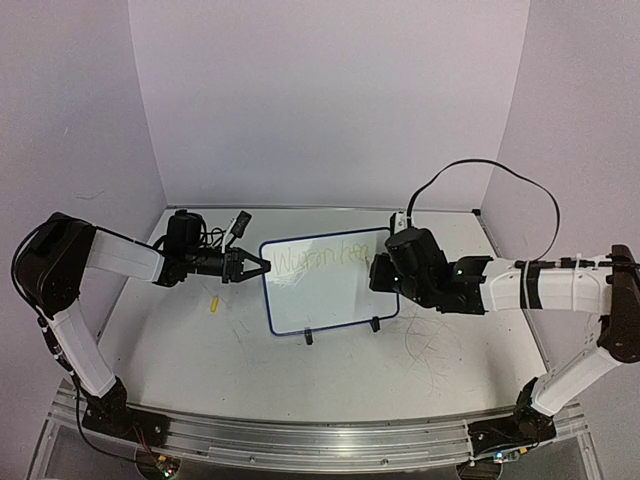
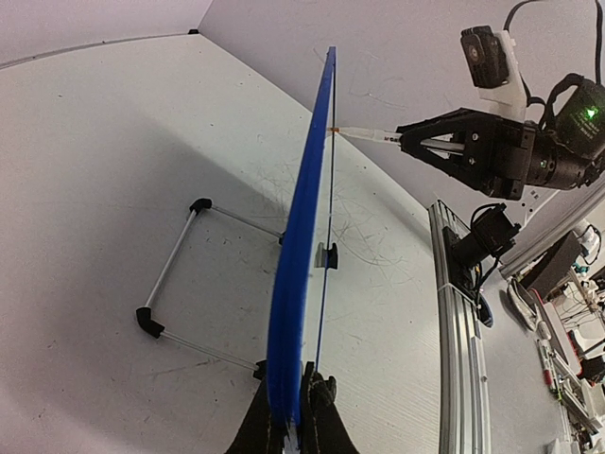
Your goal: Write a sentence on the whiteboard
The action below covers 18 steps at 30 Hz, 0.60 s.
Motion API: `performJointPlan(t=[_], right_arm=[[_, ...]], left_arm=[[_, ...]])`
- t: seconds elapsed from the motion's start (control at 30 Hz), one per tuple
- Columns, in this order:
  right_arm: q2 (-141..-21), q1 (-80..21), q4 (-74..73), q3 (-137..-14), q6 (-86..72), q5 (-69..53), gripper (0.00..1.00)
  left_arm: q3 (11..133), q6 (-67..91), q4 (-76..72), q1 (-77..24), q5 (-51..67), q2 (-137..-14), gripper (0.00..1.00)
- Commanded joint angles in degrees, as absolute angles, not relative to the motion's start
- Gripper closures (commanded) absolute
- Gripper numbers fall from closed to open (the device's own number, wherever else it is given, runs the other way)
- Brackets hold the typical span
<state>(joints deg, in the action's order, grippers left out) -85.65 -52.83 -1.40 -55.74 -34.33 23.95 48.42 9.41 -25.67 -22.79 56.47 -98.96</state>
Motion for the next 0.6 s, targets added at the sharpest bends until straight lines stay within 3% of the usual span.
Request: performJointPlan(t=[0.0,0.57], right_arm=[[-83.68,-52.87,-3.5,-54.63,-36.03,25.54,1.0],[-76.01,-52.82,0.94,-52.87,-32.4,25.63,1.0]], left_arm=[[49.15,5.54,-23.29,-22.77,49.85,-99.71,1.0],[49.1,5.59,-23.29,-22.81,49.86,-99.43,1.0]])
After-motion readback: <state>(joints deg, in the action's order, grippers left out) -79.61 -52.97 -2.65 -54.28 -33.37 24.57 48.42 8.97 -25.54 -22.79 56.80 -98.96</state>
